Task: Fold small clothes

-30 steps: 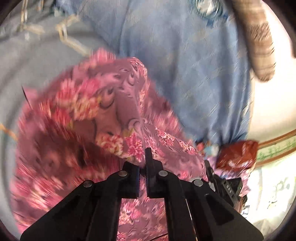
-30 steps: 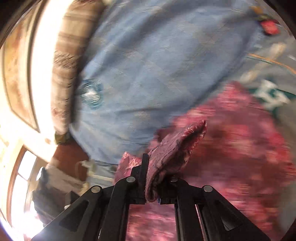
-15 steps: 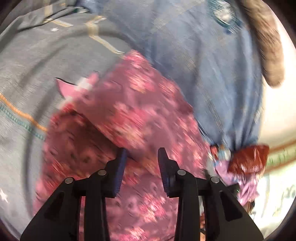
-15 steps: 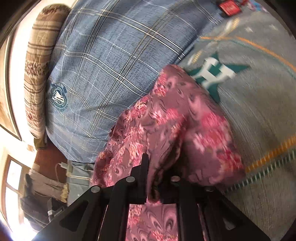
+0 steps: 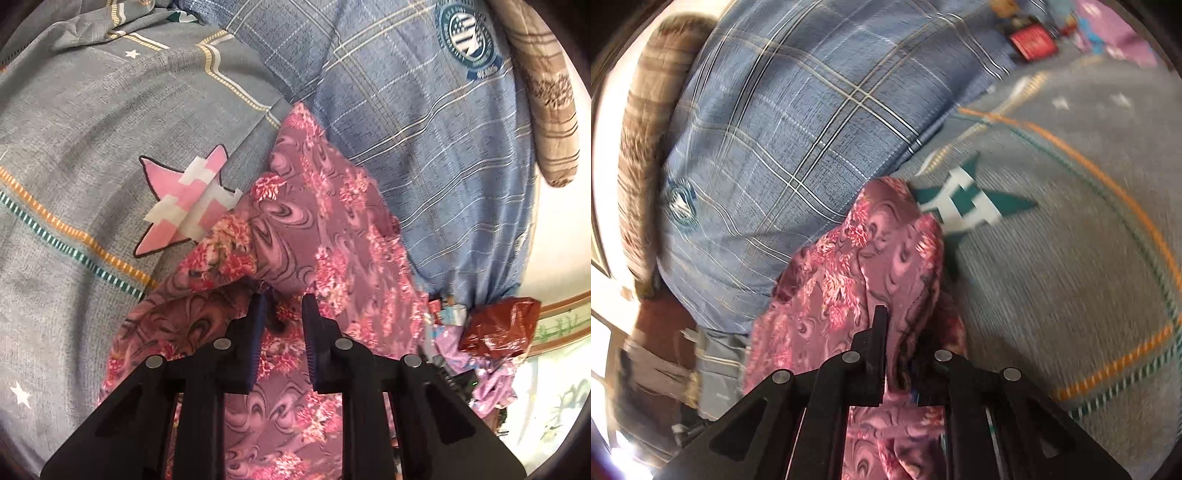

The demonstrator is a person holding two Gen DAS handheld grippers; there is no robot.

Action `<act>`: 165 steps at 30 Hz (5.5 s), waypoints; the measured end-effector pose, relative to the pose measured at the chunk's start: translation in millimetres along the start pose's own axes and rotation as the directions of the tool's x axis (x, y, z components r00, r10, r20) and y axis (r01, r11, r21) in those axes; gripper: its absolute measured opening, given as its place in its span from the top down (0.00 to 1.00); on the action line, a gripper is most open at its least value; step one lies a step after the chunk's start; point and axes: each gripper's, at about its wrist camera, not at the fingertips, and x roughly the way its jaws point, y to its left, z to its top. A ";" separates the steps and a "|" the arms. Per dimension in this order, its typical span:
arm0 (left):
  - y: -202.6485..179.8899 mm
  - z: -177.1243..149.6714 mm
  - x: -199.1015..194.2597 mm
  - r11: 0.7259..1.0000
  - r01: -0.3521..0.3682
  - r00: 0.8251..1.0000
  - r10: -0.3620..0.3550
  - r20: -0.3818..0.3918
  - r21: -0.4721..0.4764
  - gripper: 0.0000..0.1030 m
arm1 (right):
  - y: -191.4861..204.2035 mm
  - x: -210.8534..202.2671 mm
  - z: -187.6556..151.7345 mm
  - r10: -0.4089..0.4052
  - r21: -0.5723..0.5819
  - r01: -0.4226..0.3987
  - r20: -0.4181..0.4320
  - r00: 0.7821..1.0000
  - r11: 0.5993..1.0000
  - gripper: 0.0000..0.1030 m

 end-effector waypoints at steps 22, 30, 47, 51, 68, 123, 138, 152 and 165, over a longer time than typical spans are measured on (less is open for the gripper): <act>2.6 20.4 26.7 0.995 -0.097 0.995 0.097 -0.010 -0.026 0.73 | 24.4 -5.7 -5.2 -0.015 -0.093 0.016 0.008 1.000 0.996 0.94; 21.4 19.7 -8.2 0.997 -0.067 0.997 0.066 -0.034 -0.023 0.78 | 22.7 -13.7 -13.3 -0.085 -0.112 0.081 -0.023 0.996 0.990 0.78; 6.2 4.1 -0.2 0.999 0.033 0.995 -0.035 -0.091 -0.031 0.58 | 42.9 -5.7 -80.2 0.096 0.015 -0.095 -0.129 0.987 0.995 0.64; 7.2 12.3 16.4 0.999 -0.003 0.996 -0.002 -0.092 -0.054 0.58 | 48.7 22.0 -81.3 0.131 0.103 -0.119 -0.119 0.984 0.987 0.59; 0.6 9.4 3.4 0.998 -0.040 0.992 0.046 -0.117 0.056 0.64 | 58.2 23.6 -88.5 0.066 -0.015 -0.070 -0.200 0.978 0.997 0.75; 46.7 -131.1 -54.2 0.901 -0.183 0.933 0.285 -0.220 0.393 0.27 | -1.3 -132.3 -169.8 -0.300 -0.349 0.234 -0.148 0.942 0.907 0.50; 47.3 -144.8 -48.5 0.940 -0.007 0.947 0.116 -0.300 0.341 0.21 | 6.0 -124.3 -181.3 -0.325 -0.429 0.223 -0.179 0.929 0.875 0.33; 59.3 -140.2 -51.3 0.955 0.047 0.948 0.050 -0.316 0.292 0.29 | 3.6 -128.0 -186.5 -0.325 -0.462 0.225 -0.149 0.934 0.858 0.38; 62.4 -140.3 -52.4 0.962 0.050 0.948 0.039 -0.316 0.270 0.91 | -7.1 -135.7 -175.6 -0.147 -0.345 0.064 -0.221 0.964 0.936 0.95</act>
